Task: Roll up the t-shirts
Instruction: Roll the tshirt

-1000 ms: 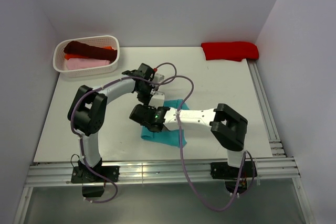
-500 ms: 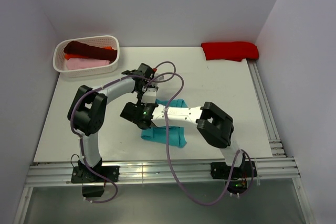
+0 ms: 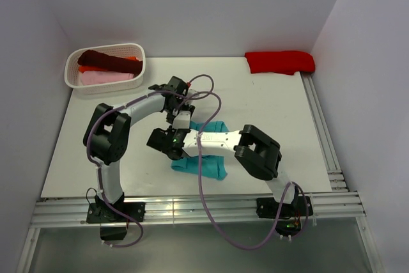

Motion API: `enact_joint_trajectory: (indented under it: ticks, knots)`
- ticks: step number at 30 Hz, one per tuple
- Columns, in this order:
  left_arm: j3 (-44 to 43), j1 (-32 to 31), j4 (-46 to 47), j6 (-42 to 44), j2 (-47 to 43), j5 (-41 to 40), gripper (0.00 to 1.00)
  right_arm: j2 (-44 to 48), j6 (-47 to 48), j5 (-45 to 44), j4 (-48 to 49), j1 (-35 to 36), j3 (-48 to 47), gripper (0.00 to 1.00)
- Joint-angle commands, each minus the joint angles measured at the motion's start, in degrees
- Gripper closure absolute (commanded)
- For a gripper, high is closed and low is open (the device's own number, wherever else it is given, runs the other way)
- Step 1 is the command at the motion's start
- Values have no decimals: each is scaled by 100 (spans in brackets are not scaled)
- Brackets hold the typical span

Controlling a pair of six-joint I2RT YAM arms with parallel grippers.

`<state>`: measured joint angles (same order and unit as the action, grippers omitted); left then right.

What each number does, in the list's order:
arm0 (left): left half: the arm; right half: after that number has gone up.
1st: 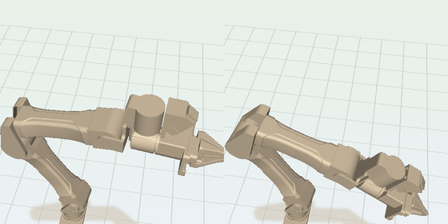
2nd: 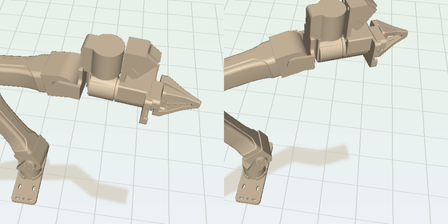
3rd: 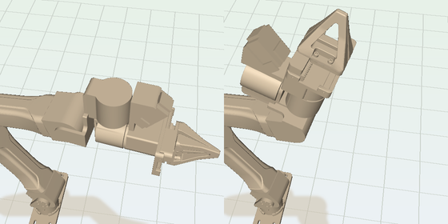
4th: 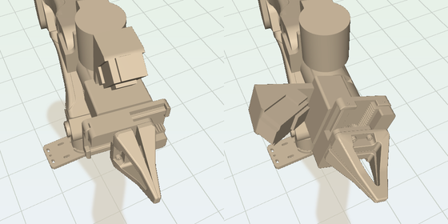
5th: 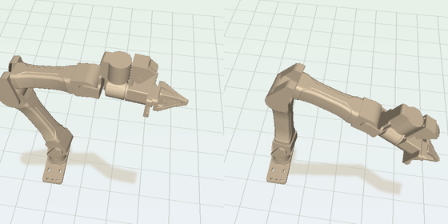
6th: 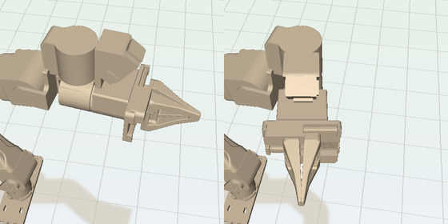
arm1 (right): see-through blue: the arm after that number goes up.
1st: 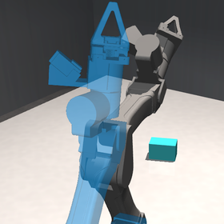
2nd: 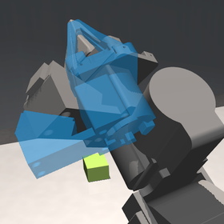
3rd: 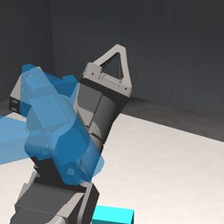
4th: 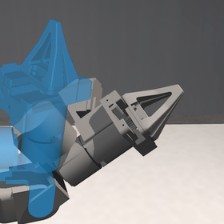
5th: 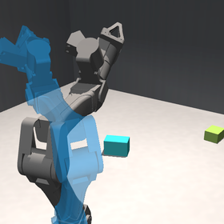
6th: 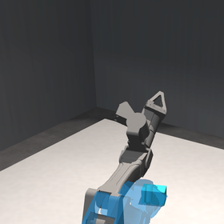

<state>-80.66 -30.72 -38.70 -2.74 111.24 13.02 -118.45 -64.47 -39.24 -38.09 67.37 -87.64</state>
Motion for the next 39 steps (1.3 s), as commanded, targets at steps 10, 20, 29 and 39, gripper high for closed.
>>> enact_joint_trajectory:
  ticks: [10,20,29,39]
  knots:
    - [-336,5,-94,72,152,175,36,15,-145,242,91,74,537,55]
    - [-564,286,-234,54,258,377,34,-90,-93,294,-32,74,414,49]
    - [-1214,891,-656,46,451,851,34,-327,-75,435,-374,74,186,49]
    - [-1479,1323,-832,63,504,1168,35,-433,-242,514,-753,74,229,53]
